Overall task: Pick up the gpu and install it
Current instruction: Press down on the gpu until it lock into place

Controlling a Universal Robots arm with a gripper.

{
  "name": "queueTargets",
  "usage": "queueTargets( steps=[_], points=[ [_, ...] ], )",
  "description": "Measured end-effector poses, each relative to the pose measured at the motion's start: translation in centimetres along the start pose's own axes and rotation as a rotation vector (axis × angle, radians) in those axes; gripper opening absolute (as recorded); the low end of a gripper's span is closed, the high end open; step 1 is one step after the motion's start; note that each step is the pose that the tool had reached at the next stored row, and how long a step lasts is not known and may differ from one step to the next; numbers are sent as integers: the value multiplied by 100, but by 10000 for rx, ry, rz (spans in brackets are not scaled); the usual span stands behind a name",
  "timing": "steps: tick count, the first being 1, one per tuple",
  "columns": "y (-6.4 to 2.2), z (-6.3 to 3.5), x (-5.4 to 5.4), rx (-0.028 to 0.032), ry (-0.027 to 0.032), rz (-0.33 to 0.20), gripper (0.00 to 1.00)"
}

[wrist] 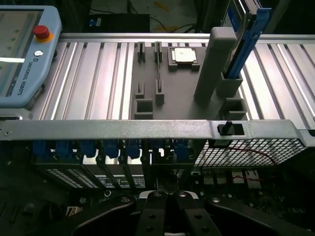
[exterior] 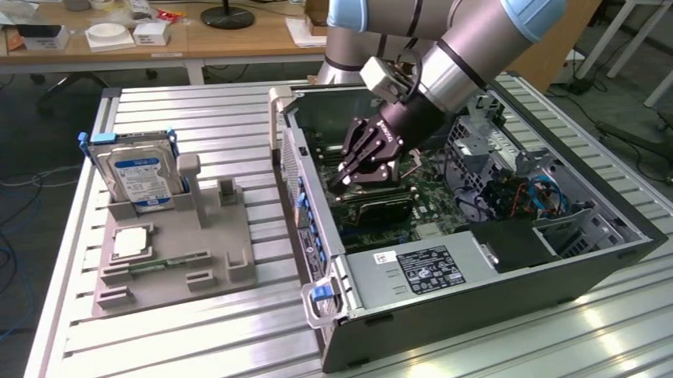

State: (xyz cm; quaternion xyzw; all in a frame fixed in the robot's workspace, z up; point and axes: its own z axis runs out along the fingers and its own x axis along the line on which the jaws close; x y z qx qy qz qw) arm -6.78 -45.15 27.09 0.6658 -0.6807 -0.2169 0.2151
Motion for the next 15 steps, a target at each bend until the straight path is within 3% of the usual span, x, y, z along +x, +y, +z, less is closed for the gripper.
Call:
queueTargets(
  steps=[2,5,6,8,11,15],
  points=[
    [-34,-6,0,-158,3,1,10],
    [-50,4,1,-467,11,4,10],
    [-53,14,1,-522,11,6,10],
    [-65,41,1,-597,12,6,10],
    [-85,85,0,-662,12,5,10],
    [-67,109,1,-677,15,6,10]
  ],
)
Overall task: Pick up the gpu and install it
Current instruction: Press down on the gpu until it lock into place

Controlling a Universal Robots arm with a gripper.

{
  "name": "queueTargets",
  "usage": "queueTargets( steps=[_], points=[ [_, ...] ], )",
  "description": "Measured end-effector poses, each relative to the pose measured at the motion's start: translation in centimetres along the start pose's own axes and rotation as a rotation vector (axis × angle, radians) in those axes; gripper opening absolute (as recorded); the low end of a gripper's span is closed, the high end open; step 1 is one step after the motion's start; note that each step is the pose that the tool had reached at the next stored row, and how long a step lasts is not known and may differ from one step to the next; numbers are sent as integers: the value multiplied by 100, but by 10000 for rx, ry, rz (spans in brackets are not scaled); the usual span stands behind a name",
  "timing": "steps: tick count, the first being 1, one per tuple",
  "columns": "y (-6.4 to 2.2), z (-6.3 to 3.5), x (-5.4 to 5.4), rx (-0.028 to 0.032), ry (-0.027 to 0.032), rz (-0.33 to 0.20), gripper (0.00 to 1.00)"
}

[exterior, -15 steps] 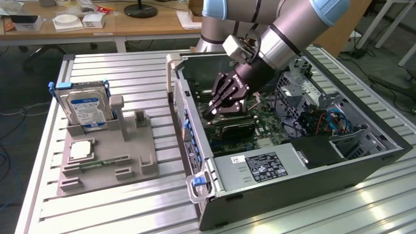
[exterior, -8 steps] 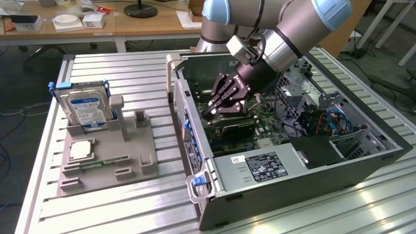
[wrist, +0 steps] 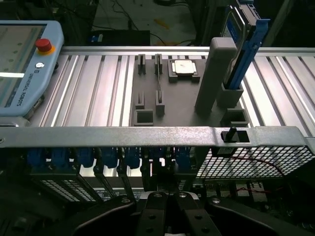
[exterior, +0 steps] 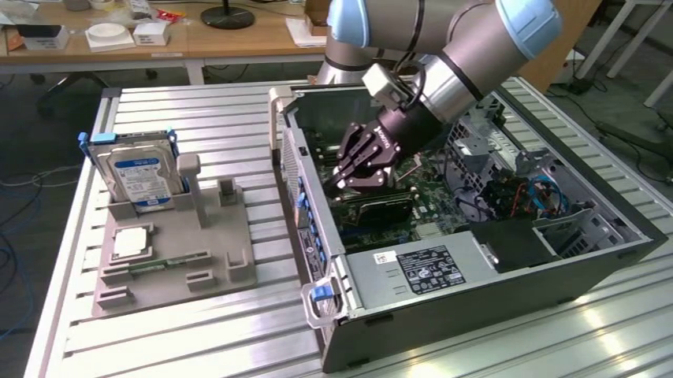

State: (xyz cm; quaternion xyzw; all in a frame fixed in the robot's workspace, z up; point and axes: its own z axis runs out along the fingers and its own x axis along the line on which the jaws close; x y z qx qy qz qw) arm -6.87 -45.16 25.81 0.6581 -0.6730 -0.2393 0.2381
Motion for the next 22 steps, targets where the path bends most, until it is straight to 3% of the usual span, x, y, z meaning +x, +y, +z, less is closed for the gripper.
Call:
queueTargets(
  steps=[13,18,22],
  points=[
    [-6,30,0,-43,-2,-3,10],
    [-76,-22,1,-167,-14,-13,10],
    [-97,0,15,-179,-15,-13,10]
  ],
)
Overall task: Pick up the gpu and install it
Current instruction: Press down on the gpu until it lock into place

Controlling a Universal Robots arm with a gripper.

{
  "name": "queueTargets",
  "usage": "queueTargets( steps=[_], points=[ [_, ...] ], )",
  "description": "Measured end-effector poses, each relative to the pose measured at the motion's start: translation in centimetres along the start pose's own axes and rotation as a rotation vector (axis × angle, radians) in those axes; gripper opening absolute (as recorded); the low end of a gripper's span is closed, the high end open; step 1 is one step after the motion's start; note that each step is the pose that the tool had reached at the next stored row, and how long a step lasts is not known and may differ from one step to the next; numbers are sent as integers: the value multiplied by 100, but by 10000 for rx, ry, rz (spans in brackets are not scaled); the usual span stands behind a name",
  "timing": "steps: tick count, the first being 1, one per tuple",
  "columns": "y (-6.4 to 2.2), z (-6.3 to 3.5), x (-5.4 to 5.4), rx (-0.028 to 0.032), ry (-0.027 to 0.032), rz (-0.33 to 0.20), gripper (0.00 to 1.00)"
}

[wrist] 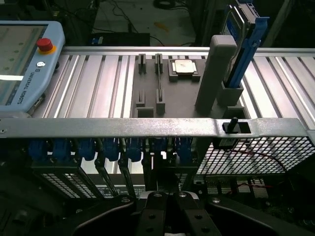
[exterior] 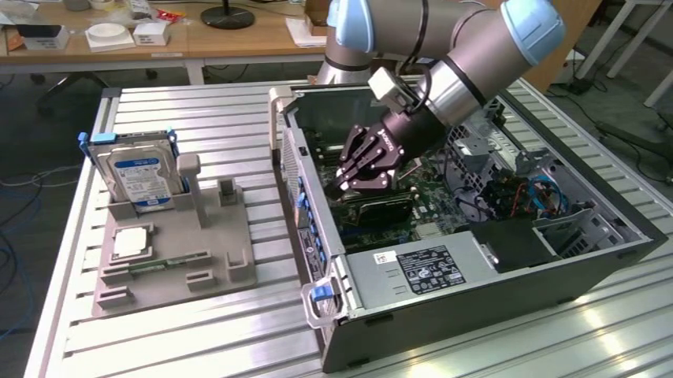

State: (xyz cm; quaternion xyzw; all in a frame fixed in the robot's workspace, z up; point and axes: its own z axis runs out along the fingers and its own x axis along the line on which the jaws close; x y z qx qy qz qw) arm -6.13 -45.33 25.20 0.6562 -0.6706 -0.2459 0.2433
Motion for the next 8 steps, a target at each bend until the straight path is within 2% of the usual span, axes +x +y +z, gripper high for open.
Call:
queueTargets(
  steps=[4,8],
  points=[
    [-10,15,1,-6,4,1,10],
    [19,51,2,-7,2,1,10]
  ],
)
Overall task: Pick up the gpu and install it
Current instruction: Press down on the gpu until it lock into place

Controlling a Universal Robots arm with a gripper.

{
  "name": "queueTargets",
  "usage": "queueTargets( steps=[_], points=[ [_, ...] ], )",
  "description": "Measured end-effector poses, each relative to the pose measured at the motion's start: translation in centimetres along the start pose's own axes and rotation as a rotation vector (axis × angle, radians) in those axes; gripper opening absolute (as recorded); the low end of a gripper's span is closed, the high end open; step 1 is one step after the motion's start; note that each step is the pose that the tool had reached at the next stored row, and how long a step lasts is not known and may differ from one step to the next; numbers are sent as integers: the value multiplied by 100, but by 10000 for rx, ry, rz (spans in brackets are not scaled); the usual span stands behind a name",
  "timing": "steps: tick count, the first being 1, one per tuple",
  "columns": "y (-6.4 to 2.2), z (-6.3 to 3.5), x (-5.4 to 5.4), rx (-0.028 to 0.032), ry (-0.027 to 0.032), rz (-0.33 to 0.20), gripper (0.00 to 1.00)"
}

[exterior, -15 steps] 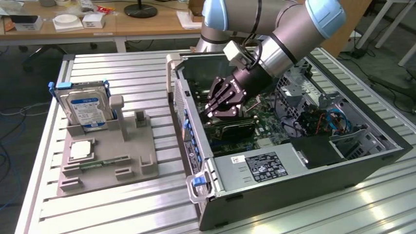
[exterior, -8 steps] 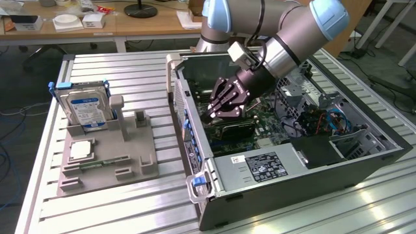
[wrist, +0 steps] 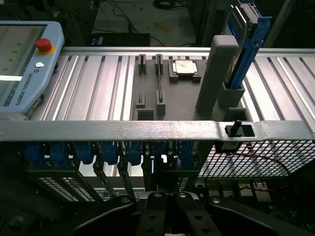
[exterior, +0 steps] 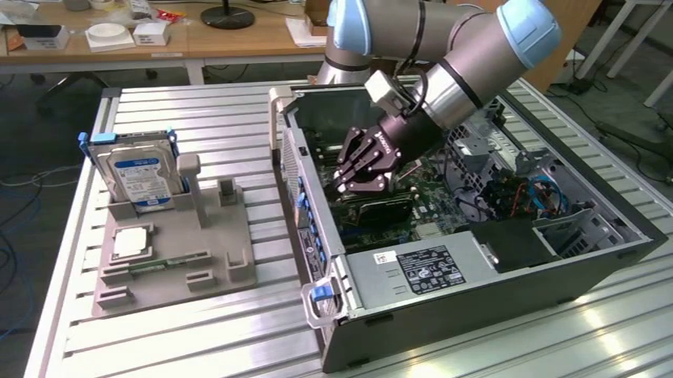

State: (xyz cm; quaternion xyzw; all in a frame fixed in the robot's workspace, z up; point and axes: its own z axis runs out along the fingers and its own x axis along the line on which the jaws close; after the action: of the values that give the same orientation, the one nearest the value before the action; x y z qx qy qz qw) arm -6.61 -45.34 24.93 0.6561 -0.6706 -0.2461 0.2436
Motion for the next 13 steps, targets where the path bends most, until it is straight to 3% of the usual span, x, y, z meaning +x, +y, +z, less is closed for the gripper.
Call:
queueTargets(
  steps=[8,13],
  points=[
    [-9,30,1,-10,3,0,10],
    [-75,-22,-8,-83,-1,-2,10]
  ],
)
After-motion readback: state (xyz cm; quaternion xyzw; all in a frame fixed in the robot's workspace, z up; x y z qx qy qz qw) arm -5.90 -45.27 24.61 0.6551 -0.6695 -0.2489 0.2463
